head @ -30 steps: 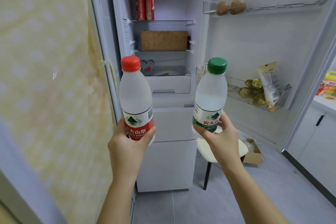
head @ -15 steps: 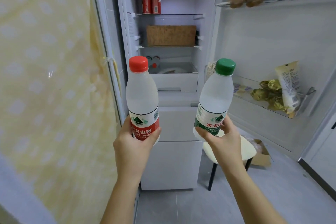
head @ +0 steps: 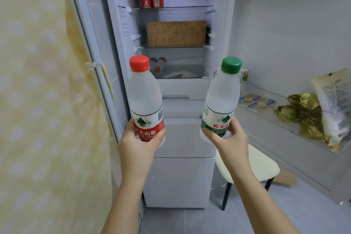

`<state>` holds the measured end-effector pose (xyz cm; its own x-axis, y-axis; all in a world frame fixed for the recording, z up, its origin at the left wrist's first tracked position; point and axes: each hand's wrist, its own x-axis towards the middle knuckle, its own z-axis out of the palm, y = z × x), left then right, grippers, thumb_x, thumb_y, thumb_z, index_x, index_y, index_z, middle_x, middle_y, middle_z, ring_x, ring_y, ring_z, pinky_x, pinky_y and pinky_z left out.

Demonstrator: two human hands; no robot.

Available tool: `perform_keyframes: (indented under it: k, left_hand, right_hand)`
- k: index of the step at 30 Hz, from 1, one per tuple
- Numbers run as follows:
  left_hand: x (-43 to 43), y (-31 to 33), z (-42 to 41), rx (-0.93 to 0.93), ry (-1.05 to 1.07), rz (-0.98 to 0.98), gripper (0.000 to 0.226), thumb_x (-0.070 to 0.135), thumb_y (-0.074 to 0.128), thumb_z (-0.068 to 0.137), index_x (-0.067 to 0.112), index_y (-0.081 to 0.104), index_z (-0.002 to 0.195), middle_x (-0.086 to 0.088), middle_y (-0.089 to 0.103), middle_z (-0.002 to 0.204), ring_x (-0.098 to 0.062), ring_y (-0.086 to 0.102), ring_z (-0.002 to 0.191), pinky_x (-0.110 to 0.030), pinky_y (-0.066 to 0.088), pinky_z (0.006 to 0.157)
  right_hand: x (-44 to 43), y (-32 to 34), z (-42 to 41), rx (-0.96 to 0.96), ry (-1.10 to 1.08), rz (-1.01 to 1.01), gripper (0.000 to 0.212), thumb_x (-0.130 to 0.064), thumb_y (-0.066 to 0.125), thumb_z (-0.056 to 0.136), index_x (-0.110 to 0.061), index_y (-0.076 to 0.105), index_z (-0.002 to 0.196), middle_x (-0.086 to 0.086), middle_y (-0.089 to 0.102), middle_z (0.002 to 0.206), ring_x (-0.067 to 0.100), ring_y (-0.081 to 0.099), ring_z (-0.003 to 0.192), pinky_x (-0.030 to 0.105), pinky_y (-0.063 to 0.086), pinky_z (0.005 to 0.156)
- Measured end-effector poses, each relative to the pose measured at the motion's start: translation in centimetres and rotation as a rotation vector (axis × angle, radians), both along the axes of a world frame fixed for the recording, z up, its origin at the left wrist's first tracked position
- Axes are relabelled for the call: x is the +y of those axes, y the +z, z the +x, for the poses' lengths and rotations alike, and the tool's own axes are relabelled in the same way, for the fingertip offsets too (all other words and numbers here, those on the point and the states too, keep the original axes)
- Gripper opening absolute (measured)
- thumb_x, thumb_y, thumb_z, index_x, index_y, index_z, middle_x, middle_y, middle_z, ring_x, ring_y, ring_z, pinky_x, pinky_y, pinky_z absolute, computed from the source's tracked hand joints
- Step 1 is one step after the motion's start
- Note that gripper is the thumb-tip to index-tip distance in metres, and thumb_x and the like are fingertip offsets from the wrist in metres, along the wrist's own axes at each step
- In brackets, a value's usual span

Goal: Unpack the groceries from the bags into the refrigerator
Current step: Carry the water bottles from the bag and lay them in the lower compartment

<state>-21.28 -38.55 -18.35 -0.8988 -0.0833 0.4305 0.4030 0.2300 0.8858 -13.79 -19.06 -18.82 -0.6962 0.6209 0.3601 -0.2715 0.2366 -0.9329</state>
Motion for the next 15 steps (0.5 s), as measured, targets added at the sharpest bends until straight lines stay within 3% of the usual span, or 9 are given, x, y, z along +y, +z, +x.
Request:
perform_keyframes:
  k: [6, 11, 15]
  left_hand:
    - [3.4, -0.8, -3.1, -0.038, 0.059, 0.011, 0.055, 0.029, 0.087, 0.066, 0.027, 0.061, 0.114, 0.02, 0.064, 0.098, 0.015, 0.058, 0.088, -0.001, 0.039, 0.068]
    - [5.5, -2.0, -5.6, -0.075, 0.102, 0.007, 0.052, 0.024, 0.088, 0.065, 0.026, 0.06, 0.109, 0.027, 0.061, 0.092, 0.023, 0.055, 0.082, 0.001, 0.04, 0.064]
    - [6.9, -2.6, -7.7, -0.1, 0.127, 0.002, 0.055, 0.025, 0.088, 0.066, 0.024, 0.061, 0.113, 0.021, 0.064, 0.096, 0.017, 0.057, 0.086, -0.006, 0.041, 0.07]
  right_hand:
    - [3.7, -0.4, -4.0, -0.018, 0.033, -0.028, 0.054, -0.016, 0.085, 0.071, -0.033, 0.063, 0.117, -0.018, 0.07, 0.107, -0.001, 0.065, 0.1, 0.029, 0.053, 0.087]
    - [5.7, -1.9, -7.3, -0.053, 0.078, -0.03, 0.053, -0.016, 0.086, 0.069, -0.033, 0.063, 0.114, -0.022, 0.069, 0.101, -0.008, 0.063, 0.095, 0.019, 0.051, 0.079]
    - [6.6, -2.8, -10.0, -0.079, 0.109, -0.01, 0.053, -0.016, 0.086, 0.069, -0.032, 0.063, 0.114, -0.02, 0.07, 0.103, -0.006, 0.063, 0.095, 0.015, 0.05, 0.077]
